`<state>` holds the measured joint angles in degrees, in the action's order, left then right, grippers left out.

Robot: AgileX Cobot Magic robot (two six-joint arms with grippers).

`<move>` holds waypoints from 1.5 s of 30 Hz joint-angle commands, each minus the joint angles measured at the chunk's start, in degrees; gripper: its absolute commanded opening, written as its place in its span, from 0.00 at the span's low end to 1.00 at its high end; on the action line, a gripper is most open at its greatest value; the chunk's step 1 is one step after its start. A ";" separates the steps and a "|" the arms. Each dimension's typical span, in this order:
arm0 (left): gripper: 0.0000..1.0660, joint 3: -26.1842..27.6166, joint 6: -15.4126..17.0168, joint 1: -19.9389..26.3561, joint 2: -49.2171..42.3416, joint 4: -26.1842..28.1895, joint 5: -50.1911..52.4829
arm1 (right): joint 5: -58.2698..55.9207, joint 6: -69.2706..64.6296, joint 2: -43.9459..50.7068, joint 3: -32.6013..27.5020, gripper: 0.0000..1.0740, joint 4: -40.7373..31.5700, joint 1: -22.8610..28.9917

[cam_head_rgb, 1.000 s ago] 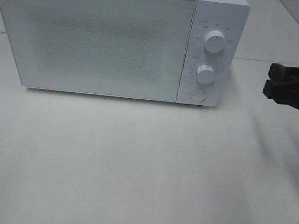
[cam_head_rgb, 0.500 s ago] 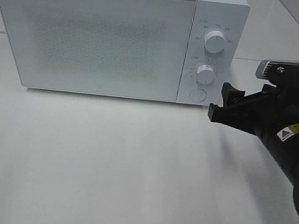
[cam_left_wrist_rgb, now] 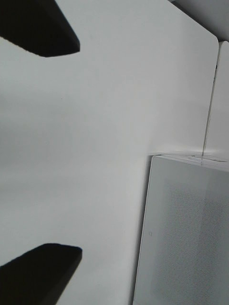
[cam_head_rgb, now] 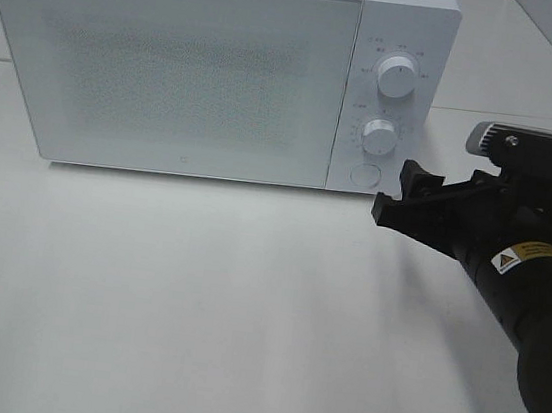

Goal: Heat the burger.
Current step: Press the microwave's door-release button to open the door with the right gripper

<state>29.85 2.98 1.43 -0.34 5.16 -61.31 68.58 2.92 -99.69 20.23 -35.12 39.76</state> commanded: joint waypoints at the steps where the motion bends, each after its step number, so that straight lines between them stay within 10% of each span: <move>1: 0.94 -0.17 -0.17 0.29 -0.80 0.17 0.06 | 1.03 -8.71 0.06 0.57 0.55 0.29 0.06; 16: 0.94 -0.17 -0.17 0.29 -0.80 0.17 0.06 | -2.75 -69.61 0.06 0.46 0.00 0.23 0.06; 45: 0.94 -0.17 -0.17 0.29 -0.23 0.17 0.06 | -6.65 -80.50 -11.17 10.66 0.00 -5.27 0.06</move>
<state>29.85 2.98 1.43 -0.34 5.16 -61.31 63.20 -76.55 -109.61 28.76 -41.20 39.76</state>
